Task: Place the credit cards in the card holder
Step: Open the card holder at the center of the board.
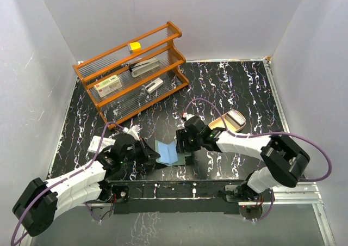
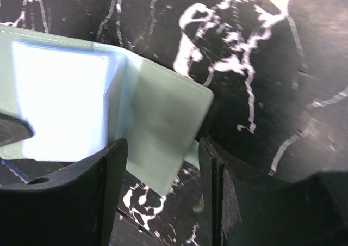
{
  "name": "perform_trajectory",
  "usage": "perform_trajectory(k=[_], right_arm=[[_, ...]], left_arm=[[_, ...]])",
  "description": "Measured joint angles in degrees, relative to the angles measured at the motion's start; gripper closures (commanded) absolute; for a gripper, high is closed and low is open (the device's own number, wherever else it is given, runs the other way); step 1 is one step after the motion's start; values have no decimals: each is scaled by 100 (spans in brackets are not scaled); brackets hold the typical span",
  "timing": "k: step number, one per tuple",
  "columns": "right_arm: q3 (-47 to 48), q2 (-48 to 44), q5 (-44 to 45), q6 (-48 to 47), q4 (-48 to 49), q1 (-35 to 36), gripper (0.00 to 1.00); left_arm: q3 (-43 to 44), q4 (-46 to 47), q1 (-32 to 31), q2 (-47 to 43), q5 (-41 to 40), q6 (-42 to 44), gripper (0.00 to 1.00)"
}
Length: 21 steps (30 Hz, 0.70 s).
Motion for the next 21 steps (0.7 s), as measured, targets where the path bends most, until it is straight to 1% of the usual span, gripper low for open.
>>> perform_trajectory(k=[4, 9, 12, 14, 18, 21], right_arm=[[214, -363, 452, -74, -857, -2, 45], [483, -866, 826, -286, -1399, -2, 45], [776, -999, 1137, -492, -1637, -2, 46], [979, -990, 1394, -647, -1764, -2, 45], [1228, -960, 1755, -918, -1965, -2, 45], [1263, -901, 1891, -1043, -2070, -4, 45]], left_arm=[[13, -81, 0, 0, -7, 48, 100], [22, -111, 0, 0, -7, 96, 100], [22, -153, 0, 0, -37, 111, 100], [22, -219, 0, 0, -72, 136, 95], [59, -380, 0, 17, -160, 216, 80], [160, -494, 0, 98, -223, 302, 73]])
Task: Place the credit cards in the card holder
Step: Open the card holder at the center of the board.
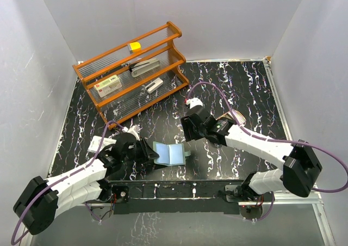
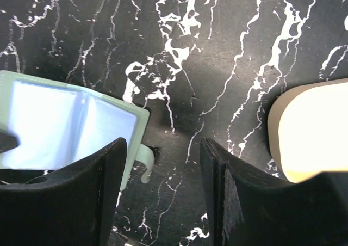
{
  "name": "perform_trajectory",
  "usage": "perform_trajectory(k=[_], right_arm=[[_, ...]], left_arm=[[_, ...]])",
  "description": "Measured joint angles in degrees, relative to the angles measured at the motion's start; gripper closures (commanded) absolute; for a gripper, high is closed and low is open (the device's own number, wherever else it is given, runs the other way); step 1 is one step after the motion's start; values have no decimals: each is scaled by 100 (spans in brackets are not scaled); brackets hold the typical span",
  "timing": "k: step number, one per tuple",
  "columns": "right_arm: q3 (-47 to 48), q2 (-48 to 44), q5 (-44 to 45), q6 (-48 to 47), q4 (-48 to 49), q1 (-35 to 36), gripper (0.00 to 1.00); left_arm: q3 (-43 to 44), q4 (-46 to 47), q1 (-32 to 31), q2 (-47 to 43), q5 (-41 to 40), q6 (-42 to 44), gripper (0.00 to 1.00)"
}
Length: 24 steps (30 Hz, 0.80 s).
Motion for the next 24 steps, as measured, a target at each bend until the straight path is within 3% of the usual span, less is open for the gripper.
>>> perform_trajectory(k=[3, 9, 11, 14, 18, 24], right_arm=[[26, 74, 181, -125, -111, 0, 45], [216, 136, 798, -514, -284, -140, 43], [374, 240, 1117, -682, -330, -247, 43], [625, 509, 1480, -979, -367, -435, 43], [857, 774, 1788, -1423, -527, -658, 42], [957, 962, 2026, -2214, -629, -1093, 40]], left_arm=[[76, -28, 0, 116, -39, 63, 68], [181, -31, 0, 411, -24, 188, 67], [214, -28, 0, 455, -15, 234, 71], [216, -28, 0, 446, 4, 289, 87], [216, -24, 0, 439, 46, 367, 98], [216, -26, 0, 433, 205, 492, 100]])
